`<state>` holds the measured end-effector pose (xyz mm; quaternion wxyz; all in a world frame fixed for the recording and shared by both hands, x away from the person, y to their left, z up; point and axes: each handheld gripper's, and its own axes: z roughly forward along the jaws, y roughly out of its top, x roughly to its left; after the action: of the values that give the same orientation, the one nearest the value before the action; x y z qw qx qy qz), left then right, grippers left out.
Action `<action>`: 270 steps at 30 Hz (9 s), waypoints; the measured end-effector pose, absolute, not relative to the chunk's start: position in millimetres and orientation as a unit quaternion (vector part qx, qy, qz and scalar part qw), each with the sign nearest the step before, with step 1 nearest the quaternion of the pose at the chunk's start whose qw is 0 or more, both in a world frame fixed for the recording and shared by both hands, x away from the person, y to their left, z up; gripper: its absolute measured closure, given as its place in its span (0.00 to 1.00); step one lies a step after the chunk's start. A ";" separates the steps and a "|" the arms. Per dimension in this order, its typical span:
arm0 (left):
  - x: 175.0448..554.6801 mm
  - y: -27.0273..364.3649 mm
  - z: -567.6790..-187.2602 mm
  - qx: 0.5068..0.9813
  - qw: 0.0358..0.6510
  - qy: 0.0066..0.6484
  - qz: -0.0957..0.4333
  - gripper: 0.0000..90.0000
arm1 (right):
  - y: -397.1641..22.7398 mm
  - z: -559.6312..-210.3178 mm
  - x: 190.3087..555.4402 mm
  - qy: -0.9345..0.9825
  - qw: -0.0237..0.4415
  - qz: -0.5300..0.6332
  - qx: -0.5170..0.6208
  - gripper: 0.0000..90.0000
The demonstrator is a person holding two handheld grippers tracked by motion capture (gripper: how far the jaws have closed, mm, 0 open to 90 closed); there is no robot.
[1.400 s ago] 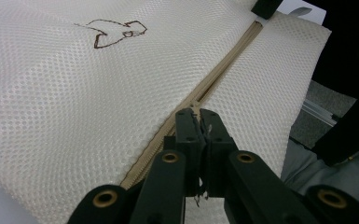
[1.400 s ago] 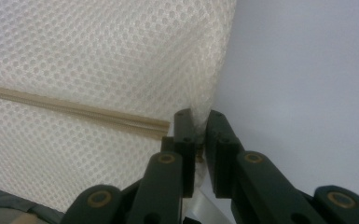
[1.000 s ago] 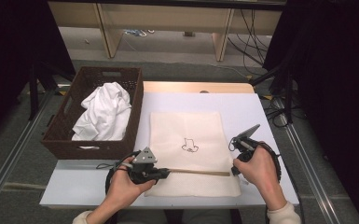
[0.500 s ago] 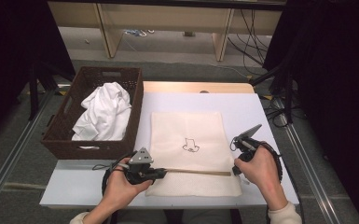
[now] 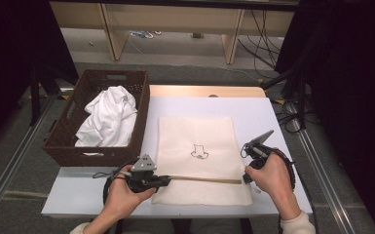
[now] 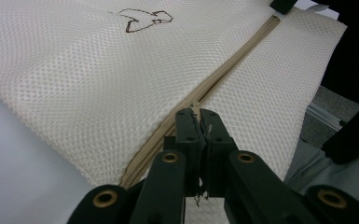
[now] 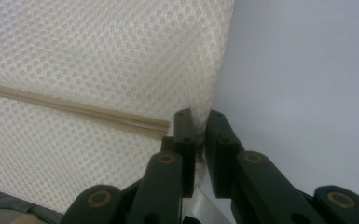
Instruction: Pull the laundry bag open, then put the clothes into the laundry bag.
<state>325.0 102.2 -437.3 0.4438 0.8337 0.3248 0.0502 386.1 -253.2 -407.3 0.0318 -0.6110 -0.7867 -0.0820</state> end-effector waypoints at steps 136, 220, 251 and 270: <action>302.2 121.6 -466.1 0.852 0.418 0.298 0.103 0.36 | -241.0 -421.7 372.7 -0.791 0.003 -0.102 -0.603 0.60; 295.1 129.1 -472.3 0.818 0.442 0.345 0.129 0.28 | -159.3 -440.8 376.7 -0.868 -0.003 -0.159 -0.471 0.55; 295.2 127.3 -474.3 0.817 0.444 0.348 0.123 0.29 | -144.4 -455.9 374.4 -0.887 0.003 -0.126 -0.444 0.53; 295.1 126.2 -475.0 0.818 0.444 0.343 0.125 0.29 | -138.7 -456.9 370.1 -0.896 -0.015 -0.109 -0.429 0.54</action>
<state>295.1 126.2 -475.0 0.4435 0.8183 0.3435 0.1254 370.1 -138.7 -456.9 -0.0153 -0.4293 -0.8964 -0.1088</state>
